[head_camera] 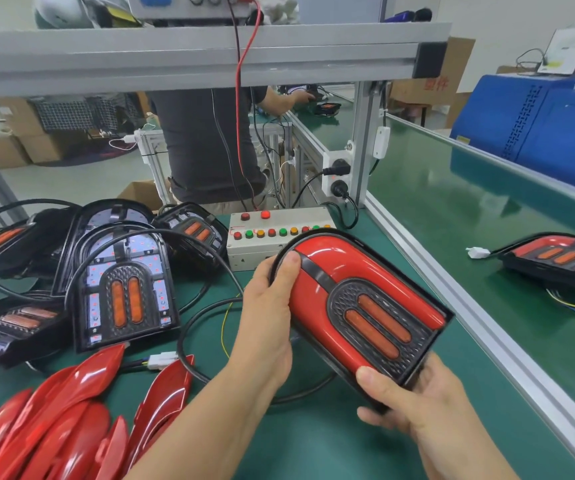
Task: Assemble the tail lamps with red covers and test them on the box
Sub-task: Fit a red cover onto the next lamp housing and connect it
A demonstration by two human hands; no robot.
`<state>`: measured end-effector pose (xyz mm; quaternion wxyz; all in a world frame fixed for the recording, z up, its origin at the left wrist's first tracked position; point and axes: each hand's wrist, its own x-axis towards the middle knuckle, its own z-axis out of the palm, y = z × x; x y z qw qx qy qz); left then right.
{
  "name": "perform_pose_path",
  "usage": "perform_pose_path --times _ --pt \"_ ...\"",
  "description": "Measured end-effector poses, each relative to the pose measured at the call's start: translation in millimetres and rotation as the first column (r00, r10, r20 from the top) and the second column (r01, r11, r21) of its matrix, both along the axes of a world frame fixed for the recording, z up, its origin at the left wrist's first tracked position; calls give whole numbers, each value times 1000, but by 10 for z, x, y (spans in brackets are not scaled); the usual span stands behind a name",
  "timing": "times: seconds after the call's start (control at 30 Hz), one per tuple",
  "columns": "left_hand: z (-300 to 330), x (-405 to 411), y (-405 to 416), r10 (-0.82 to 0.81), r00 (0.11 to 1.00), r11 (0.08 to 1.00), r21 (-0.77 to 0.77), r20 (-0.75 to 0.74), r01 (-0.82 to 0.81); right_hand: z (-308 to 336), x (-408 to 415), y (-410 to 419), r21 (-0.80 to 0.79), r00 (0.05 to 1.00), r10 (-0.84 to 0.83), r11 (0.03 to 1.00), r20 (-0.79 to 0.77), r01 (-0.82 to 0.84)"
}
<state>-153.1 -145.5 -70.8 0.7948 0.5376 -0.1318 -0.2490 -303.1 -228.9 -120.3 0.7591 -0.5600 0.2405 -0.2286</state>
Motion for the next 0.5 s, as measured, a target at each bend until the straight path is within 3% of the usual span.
perform_pose_path --times 0.23,0.33,0.4,0.5 --pt "-99 -225 -50 -168 986 972 -165 -5 165 -49 67 -68 -18 998 -48 999 34 48" --pt "57 7 3 -314 949 924 -231 -8 304 68 -97 -252 130 994 -10 991 113 -5" --pt "126 71 -12 -421 907 890 -198 -8 411 178 -138 -382 148 967 73 983 243 -112" --pt "179 -22 -161 -535 844 834 -141 30 533 221 -83 -265 80 838 361 901 408 -427"
